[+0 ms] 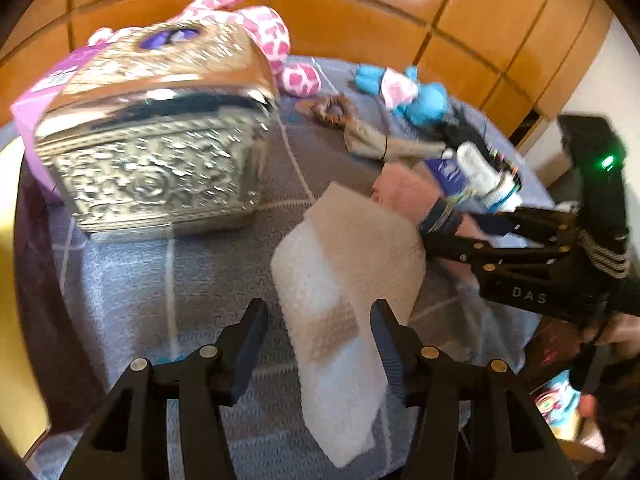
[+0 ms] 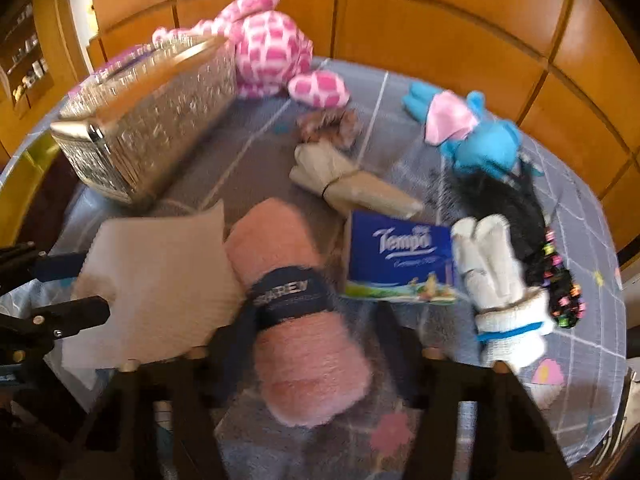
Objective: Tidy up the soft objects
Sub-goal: 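Drop the white cloth into the gold tray with the left tool while the right tool holds the towel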
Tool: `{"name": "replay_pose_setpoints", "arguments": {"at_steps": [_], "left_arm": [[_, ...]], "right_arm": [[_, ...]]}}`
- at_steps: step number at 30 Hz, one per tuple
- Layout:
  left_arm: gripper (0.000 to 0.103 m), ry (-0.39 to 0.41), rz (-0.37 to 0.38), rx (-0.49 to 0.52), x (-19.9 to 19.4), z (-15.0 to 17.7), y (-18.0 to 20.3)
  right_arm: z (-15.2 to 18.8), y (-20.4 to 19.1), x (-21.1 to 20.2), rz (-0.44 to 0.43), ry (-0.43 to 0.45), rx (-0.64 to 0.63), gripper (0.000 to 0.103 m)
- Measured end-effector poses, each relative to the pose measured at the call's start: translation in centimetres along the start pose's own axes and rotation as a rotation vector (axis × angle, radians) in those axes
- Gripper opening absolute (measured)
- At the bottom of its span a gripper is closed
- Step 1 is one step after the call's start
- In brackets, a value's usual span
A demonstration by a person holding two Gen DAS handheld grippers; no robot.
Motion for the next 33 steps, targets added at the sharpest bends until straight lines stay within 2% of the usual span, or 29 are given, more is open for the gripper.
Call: {"name": "replay_pose_setpoints", "arguments": {"at_steps": [2, 3, 4, 5, 7, 13, 16, 19, 23, 26, 29, 33], "left_arm": [[0.047, -0.002, -0.036, 0.033, 0.3, 0.1, 0.3], [0.038, -0.004, -0.05, 0.044, 0.3, 0.0, 0.4], [0.018, -0.01, -0.055, 0.05, 0.3, -0.1, 0.5], [0.011, -0.01, -0.052, 0.05, 0.3, -0.1, 0.5], [0.008, 0.007, -0.059, 0.065, 0.0, -0.1, 0.7], [0.007, 0.1, -0.027, 0.116, -2.6, -2.3, 2.1], [0.007, 0.165, -0.016, 0.135, -4.3, -5.0, 2.6], [0.007, 0.217, -0.023, 0.11, -5.3, -8.7, 1.6], [0.007, 0.309, -0.074, 0.028, -7.4, -13.9, -2.2], [0.007, 0.351, -0.128, -0.078, -8.7, -16.9, -6.8], [0.007, 0.37, -0.176, -0.195, -10.5, -17.1, -11.8], [0.007, 0.391, -0.289, -0.313, -13.4, -14.2, -18.4]], "right_arm": [[0.4, 0.0, 0.4, 0.006, 0.0, 0.005, 0.045], [0.5, 0.1, 0.5, 0.006, 0.002, 0.009, 0.045], [0.6, 0.2, 0.5, 0.001, 0.006, 0.019, 0.045], [0.6, 0.3, 0.6, -0.006, 0.01, 0.028, 0.045], [0.7, 1.0, 0.5, -0.034, 0.015, 0.06, 0.046], [0.3, 2.1, 0.8, -0.109, 0.025, 0.165, 0.046], [0.3, 2.3, 0.8, -0.125, 0.03, 0.181, 0.046], [0.4, 1.8, 1.0, -0.098, 0.031, 0.149, 0.047], [0.6, 1.5, 1.0, -0.066, 0.038, 0.119, 0.047], [0.7, 1.5, 1.0, -0.062, 0.042, 0.114, 0.047], [0.8, 1.6, 1.3, -0.045, 0.04, 0.096, 0.047], [1.0, 1.6, 1.5, -0.04, 0.044, 0.093, 0.047]]}}
Point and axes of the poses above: each gripper's, at about its wrist camera, not at the fingertips, and x roughly the way its jaws point, y to its right, z to its underside, the point moved 8 cm from there along x, roughly the way its jaws point, and after that the axes turned 11 degrees about x, right-handed, at the moved point
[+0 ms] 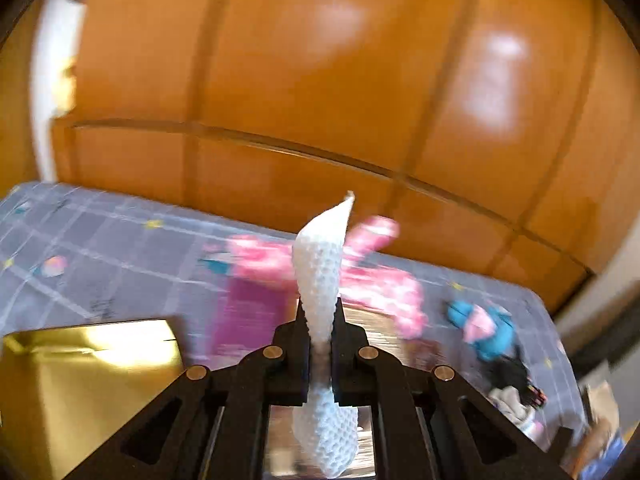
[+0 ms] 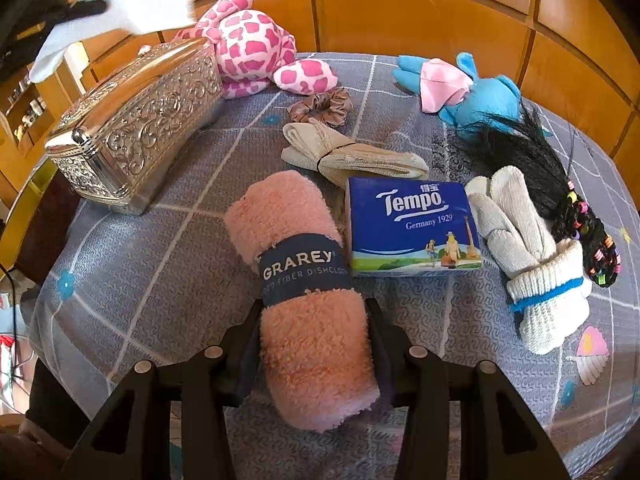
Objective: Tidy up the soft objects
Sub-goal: 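Drop the white cloth into the gold tray with the left tool while the right tool holds the towel, then carry the pink towel to the gold tray, lower it onto the white cloth, open the right tool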
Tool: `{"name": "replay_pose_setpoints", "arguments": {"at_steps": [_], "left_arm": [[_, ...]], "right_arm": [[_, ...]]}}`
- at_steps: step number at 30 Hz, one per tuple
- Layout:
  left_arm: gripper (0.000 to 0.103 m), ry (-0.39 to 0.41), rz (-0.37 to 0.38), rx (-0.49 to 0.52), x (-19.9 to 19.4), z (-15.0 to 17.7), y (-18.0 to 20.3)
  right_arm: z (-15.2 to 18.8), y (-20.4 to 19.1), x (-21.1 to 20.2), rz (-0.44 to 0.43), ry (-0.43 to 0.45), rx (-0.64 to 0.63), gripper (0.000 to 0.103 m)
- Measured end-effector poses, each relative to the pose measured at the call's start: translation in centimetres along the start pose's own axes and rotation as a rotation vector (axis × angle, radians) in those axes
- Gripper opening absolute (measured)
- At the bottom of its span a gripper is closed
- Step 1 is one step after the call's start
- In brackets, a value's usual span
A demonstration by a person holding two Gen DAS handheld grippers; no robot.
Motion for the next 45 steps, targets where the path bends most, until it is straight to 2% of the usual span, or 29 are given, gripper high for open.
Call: {"name": "replay_pose_setpoints", "arguments": {"at_steps": [5, 8, 13, 15, 16, 18, 20, 22, 23, 27, 29, 31, 35, 38, 45], "left_arm": [[0.007, -0.025, -0.135, -0.074, -2.3, 3.2, -8.3], [0.007, -0.079, -0.2, -0.116, -2.9, 7.1, -12.1], [0.008, -0.175, -0.235, -0.179, -1.7, 13.1, -14.6], [0.008, -0.203, -0.245, -0.177, -0.7, 14.3, -14.6], [0.012, -0.219, -0.248, -0.173, -0.3, 14.7, -14.5], [0.027, -0.251, -0.269, -0.177, -0.2, 15.3, -14.4], [0.056, -0.236, -0.293, -0.164, -0.9, 15.1, -13.8], [0.072, -0.212, -0.341, -0.135, -2.0, 14.9, -13.2], [0.077, -0.202, -0.367, -0.122, -2.6, 14.9, -12.9], [0.087, -0.166, -0.442, -0.068, -4.8, 14.7, -11.7], [0.098, -0.141, -0.476, -0.056, -6.1, 14.5, -11.6], [0.102, -0.114, -0.486, -0.052, -7.0, 14.1, -11.2], [0.103, -0.062, -0.525, -0.029, -9.2, 13.1, -10.4], [0.103, -0.044, -0.528, -0.025, -10.1, 12.6, -10.0], [0.103, -0.025, -0.541, -0.017, -11.2, 12.6, -9.3]], "right_arm": [[0.1, -0.1, 0.2, 0.007, 0.004, 0.001, 0.047], [-0.1, -0.2, 0.4, 0.018, 0.006, 0.0, 0.047], [-0.2, -0.4, 0.5, 0.046, 0.014, -0.004, 0.047], [-0.3, -0.5, 0.5, 0.057, 0.012, -0.008, 0.046], [-0.2, -0.5, 0.5, 0.063, 0.011, -0.011, 0.045], [-0.2, -0.6, 0.5, 0.074, 0.008, -0.017, 0.044], [-0.2, -0.7, 0.5, 0.083, 0.007, -0.016, 0.043], [-0.2, -0.7, 0.5, 0.09, 0.008, -0.01, 0.043], [-0.2, -0.7, 0.4, 0.093, 0.009, -0.009, 0.042], [-0.5, -1.0, 0.6, 0.107, 0.012, -0.002, 0.039], [-0.6, -1.1, 0.6, 0.109, 0.014, 0.004, 0.037], [-0.7, -1.1, 0.5, 0.107, 0.014, 0.019, 0.036], [-1.1, -1.4, 0.2, 0.081, 0.016, 0.058, 0.034], [-1.4, -2.3, -0.6, 0.04, 0.029, 0.072, 0.034], [-3.9, -7.4, -5.1, -0.076, 0.132, 0.011, 0.034]]}}
Point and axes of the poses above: each gripper's, at about its wrist camera, not at the fingertips, and x roughly the way its jaws point, y to its right, z to its underside, the point moved 8 cm from there along x, roughly the way its jaws point, and after that the axes turned 11 degrees about x, right-handed, at the moved point
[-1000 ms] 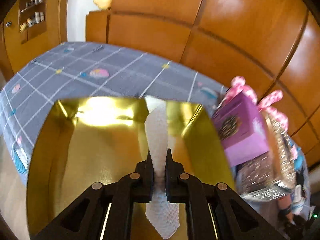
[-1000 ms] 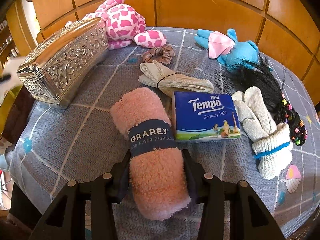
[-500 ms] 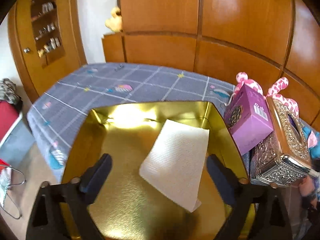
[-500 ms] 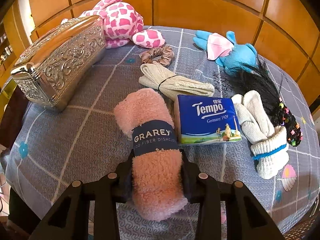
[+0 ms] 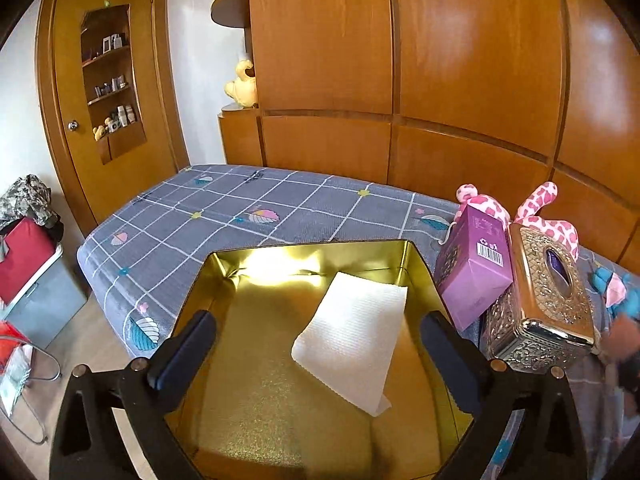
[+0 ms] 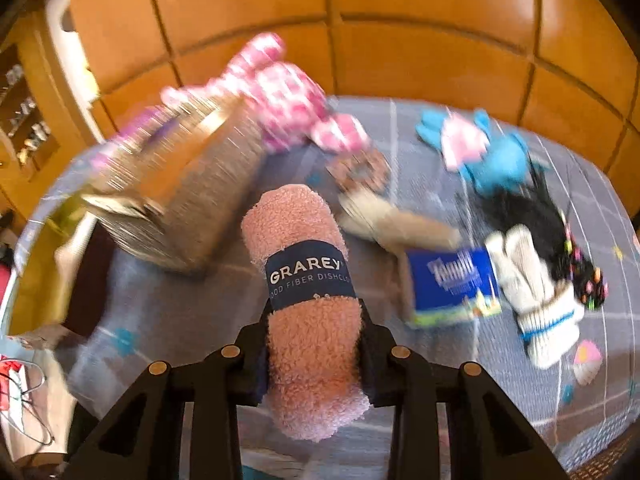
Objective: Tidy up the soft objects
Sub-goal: 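Carry the pink towel to the gold tray, lower it onto the white cloth, open the right tool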
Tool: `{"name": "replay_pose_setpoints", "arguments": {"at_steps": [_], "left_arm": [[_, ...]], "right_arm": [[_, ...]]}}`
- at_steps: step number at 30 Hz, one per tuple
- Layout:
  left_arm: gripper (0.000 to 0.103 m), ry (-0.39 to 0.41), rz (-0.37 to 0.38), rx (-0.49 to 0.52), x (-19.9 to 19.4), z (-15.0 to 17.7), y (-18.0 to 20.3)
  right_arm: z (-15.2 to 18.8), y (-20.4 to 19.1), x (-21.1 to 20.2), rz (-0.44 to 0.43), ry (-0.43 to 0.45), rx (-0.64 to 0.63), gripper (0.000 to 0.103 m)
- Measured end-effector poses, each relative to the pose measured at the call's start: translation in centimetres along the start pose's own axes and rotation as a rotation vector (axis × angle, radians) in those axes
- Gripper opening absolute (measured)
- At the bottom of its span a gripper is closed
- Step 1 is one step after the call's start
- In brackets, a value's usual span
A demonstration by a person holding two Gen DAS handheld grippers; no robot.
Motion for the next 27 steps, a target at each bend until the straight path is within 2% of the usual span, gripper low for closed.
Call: {"name": "replay_pose_setpoints", "arguments": {"at_steps": [5, 13, 20, 27], "left_arm": [[0.103, 0.006, 0.0, -0.001, -0.3, -0.1, 0.0], [0.103, 0.053, -0.056, -0.032, -1.5, -1.2, -2.1], [0.103, 0.057, -0.103, -0.078, -1.4, -1.4, -4.5], [0.103, 0.018, -0.12, -0.132, 0.1, -0.7, -6.8]], "right_arm": [[-1.8, -5.4, -1.7, -0.095, 0.031, -0.088, 0.034], [-3.1, -16.1, -0.6, -0.26, -0.051, -0.243, 0.034], [-2.9, -24.5, 3.1, -0.29, -0.091, -0.342, 0.034], [-2.4, -29.9, 8.9, -0.233, -0.126, -0.361, 0.034]]}}
Point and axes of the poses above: each gripper's, at about its wrist camera, not at the fingertips, and x roughly the way its jaws point, y to its right, z to its underside, the point moved 8 cm from there along x, roughly the way its jaws point, and after that the axes turned 11 degrees about x, right-handed, at the moved point
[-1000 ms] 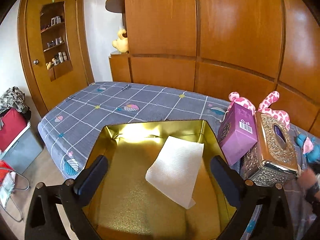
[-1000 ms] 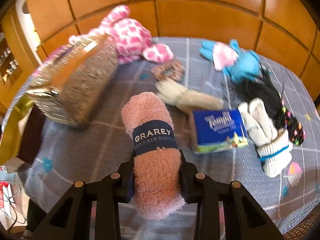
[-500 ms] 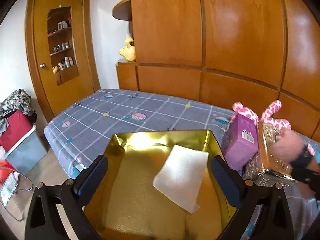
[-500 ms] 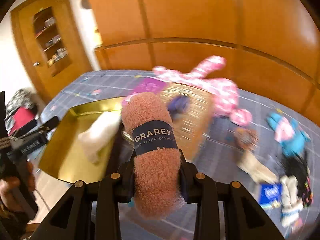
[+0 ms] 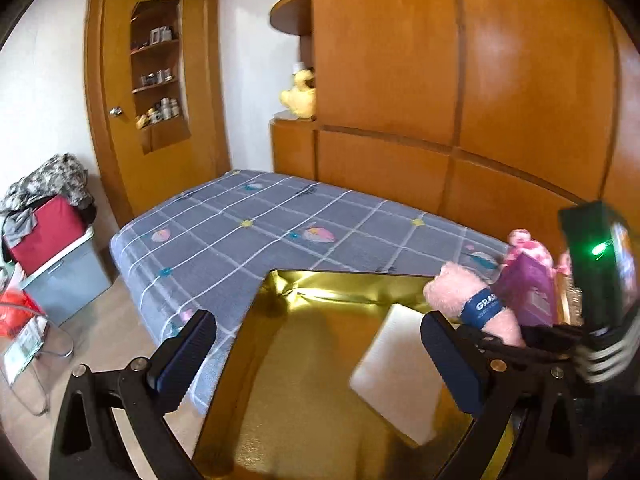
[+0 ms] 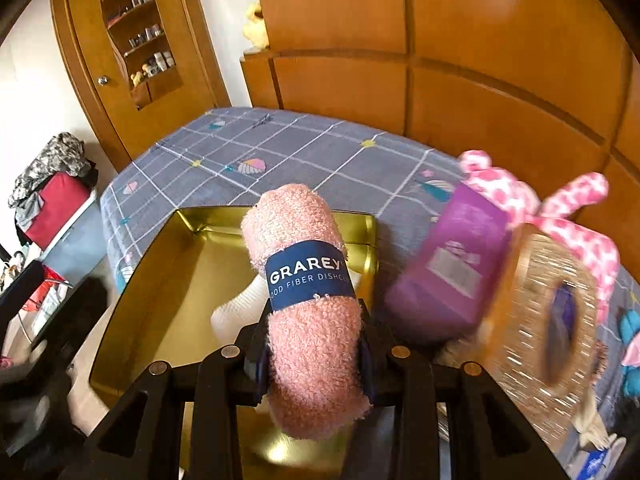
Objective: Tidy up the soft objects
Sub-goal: 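Carry the pink towel to the gold tray, lower it onto the white cloth, open the right tool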
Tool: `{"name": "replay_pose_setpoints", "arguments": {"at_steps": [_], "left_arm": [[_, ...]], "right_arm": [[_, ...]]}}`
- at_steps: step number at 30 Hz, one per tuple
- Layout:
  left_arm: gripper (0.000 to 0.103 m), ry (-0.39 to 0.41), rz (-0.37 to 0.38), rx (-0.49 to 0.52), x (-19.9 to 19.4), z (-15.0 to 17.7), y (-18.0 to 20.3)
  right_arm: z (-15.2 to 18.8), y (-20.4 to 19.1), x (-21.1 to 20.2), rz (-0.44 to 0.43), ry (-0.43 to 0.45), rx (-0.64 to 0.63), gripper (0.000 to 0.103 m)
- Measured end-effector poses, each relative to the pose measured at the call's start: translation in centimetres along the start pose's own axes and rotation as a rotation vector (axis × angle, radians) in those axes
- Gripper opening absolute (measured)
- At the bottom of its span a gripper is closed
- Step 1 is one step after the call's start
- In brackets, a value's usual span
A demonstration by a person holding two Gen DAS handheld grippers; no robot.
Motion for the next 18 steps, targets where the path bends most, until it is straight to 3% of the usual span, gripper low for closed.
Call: {"name": "replay_pose_setpoints", "arguments": {"at_steps": [5, 8, 14, 18], "left_arm": [[0.103, -0.023, -0.047, -0.058, 1.5, 0.0, -3.1], [0.103, -0.016, -0.056, -0.123, 1.8, 0.0, -5.3], [0.103, -0.013, -0.088, -0.162, 2.2, 0.1, -7.3], [0.103, -0.021, -0.081, -0.166, 2.3, 0.3, -7.2]], "right_arm": [[0.3, -1.4, 4.2, 0.051, -0.035, -0.037, 0.038], [0.7, -1.5, 4.6, 0.064, -0.026, -0.043, 0.04], [0.6, -2.2, 0.2, 0.096, 0.116, -0.094, 0.049], [0.5, -2.3, -3.3, 0.111, 0.189, -0.082, 0.049]]}}
Point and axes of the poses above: each gripper's, at about its wrist camera, not at the fingertips, and x roughly the way its jaws point, y to its right, z to its underside, the point moved 8 cm from there along x, roughly the way its jaws point, and after that the axes turned 11 degrees about x, right-handed, at the moved point
